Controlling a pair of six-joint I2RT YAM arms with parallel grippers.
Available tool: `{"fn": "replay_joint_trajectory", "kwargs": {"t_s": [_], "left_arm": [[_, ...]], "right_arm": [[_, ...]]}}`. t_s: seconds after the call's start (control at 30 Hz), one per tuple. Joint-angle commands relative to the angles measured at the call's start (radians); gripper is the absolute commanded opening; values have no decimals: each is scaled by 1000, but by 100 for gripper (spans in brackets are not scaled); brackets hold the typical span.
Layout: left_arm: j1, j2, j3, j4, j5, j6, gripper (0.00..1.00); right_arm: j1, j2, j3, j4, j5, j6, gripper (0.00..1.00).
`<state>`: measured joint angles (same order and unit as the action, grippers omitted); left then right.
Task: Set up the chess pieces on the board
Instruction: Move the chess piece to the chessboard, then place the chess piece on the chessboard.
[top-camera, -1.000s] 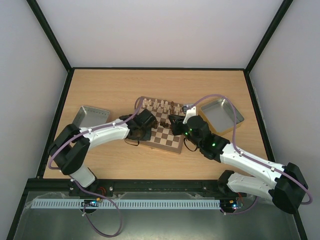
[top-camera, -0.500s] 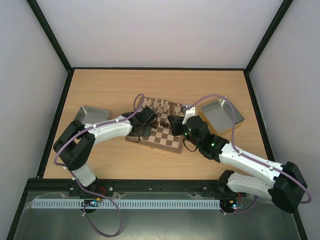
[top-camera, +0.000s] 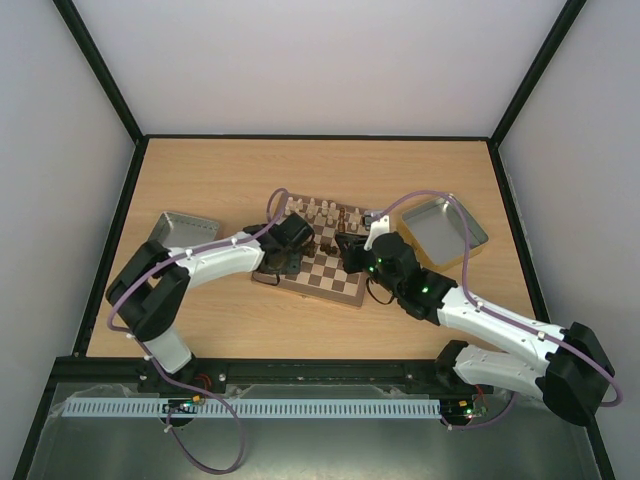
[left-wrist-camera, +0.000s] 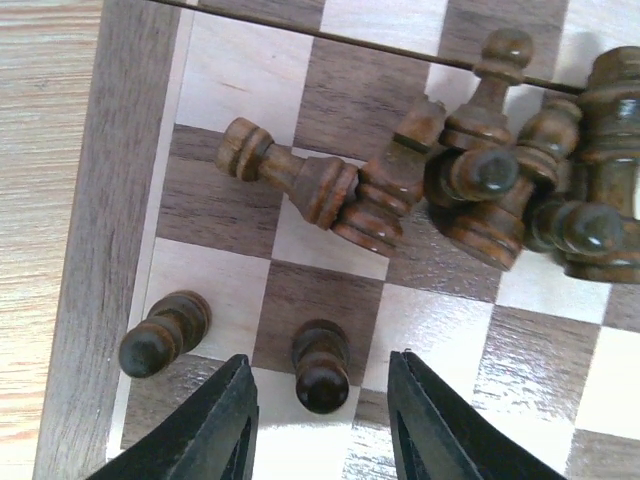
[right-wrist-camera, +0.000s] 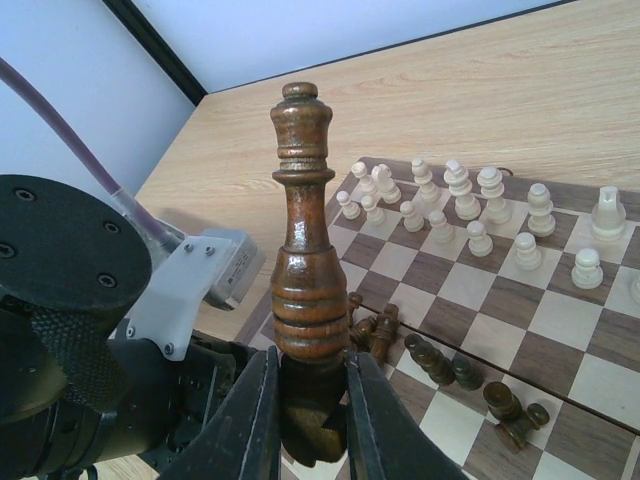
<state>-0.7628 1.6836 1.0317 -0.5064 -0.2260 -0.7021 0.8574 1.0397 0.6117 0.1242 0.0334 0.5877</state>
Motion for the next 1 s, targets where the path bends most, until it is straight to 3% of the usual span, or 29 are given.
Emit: {"fn": "replay_joint_trajectory", "kwargs": {"t_s": [0.0,0.17,0.4,0.63,0.8,0.97], "left_arm": [[4,-68,27,-32,47,-5,41],[7,-179,48,-2,137,9,47],[63,-394,52,141,327,28,64],[183,-496,23,335,779,44,88],[229,-478,25,345,988,38,85],[260,-461,7,371,1145,33,65]], "right_arm": [[-1,-17,-9,37,1,-11,12],[-1,-44,-14,36,-8,-47,12],[-2,-70,-21,51,-103,-159,11],[-1,-80,16,18,-276,-353,12],[-1,-86,26,10,-318,-456,11],[-1,-99,17,34,-343,-517,11]]}}
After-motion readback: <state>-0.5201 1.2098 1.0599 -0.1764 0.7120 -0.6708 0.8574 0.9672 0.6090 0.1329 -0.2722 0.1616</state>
